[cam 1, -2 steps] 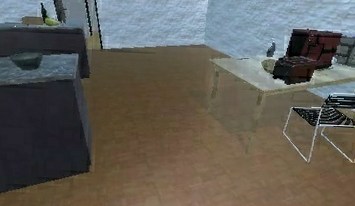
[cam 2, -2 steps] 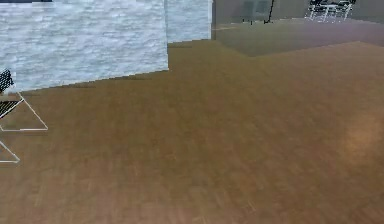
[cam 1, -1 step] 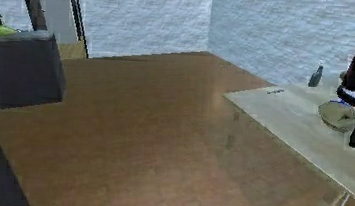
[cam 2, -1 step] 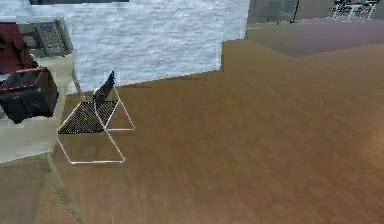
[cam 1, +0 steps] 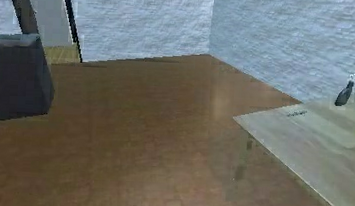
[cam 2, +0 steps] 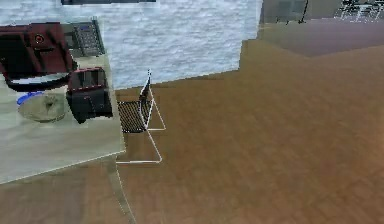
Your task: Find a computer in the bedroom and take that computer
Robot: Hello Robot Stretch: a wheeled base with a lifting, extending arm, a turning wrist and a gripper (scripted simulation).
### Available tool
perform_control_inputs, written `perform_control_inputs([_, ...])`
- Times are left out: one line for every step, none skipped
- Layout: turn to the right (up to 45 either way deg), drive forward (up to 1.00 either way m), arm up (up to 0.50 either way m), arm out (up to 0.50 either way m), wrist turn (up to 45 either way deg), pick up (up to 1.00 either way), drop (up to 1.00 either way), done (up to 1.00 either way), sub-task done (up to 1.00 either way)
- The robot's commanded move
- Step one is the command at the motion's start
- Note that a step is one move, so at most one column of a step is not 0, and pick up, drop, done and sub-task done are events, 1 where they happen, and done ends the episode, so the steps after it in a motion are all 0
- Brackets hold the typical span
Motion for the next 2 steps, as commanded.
perform_control_inputs([-39.0,0.00,0.00,0.00,0.0,0.00,0.00,0.00,0.00])
perform_control_inputs([0.0,0.15,0.00,0.00,0.0,0.00,0.00,0.00,0.00])
